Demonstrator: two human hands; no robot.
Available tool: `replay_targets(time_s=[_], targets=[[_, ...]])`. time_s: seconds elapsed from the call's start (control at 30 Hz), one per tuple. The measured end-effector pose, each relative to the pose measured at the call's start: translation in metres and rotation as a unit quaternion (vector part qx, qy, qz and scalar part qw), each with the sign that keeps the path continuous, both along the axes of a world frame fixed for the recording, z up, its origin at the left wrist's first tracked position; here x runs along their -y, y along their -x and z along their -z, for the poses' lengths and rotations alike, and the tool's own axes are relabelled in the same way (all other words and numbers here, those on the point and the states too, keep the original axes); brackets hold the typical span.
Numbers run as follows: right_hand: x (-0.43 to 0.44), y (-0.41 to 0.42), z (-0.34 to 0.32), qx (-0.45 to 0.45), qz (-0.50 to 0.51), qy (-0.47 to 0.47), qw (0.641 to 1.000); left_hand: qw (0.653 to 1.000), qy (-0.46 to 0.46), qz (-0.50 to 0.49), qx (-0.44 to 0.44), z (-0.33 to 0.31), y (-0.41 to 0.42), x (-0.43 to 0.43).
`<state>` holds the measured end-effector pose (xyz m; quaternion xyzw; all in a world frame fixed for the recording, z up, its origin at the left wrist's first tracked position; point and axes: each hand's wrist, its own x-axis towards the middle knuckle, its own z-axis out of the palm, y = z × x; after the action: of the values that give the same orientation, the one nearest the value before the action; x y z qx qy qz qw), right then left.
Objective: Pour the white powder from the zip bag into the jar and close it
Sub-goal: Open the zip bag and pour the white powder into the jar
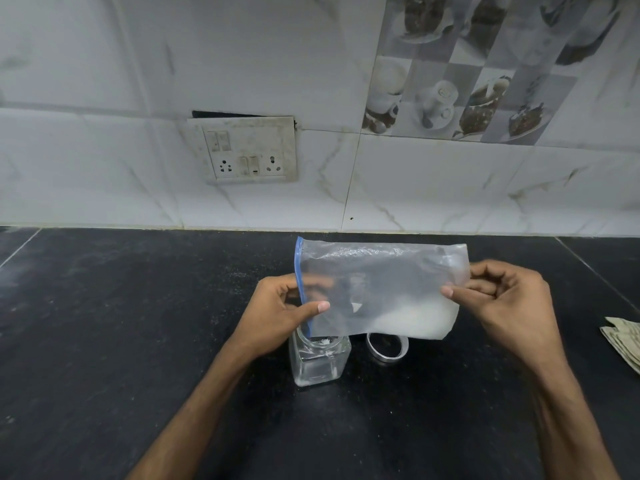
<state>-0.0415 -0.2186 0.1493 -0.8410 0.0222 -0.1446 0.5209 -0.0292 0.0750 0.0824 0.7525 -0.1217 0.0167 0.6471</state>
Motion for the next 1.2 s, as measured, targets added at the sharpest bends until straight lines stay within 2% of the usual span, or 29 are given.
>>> replay_targets(time_s=[0.17,0.27,0.53,0.7,1.0,1.2], targets=[[0.001,0.001,0.009,-0.002,-0.03,0.037,0.999,1.0,0.001,0.011,0.006,0.001,-0.001,0.0],[0.001,0.002,0.016,-0.007,-0.038,0.009,0.999,1.0,0.001,0.01,0.008,0.001,-0.001,0.0],[0.002,-0.002,0.021,0.018,0.034,-0.044,0.998,1.0,0.015,-0.004,0.004,0.008,-0.001,-0.001],[0.001,0.0,0.014,0.045,0.017,-0.081,0.996,1.0,0.018,0.002,-0.001,0.01,0.0,-0.001],[-0.015,0.003,0.01,0.095,0.037,-0.084,0.991,0.991,-0.122,-0.034,0.052,0.011,0.004,-0.003],[-0.026,0.002,0.012,0.142,0.037,-0.1,0.984,0.992,-0.109,-0.064,0.022,0.018,0.003,-0.007]])
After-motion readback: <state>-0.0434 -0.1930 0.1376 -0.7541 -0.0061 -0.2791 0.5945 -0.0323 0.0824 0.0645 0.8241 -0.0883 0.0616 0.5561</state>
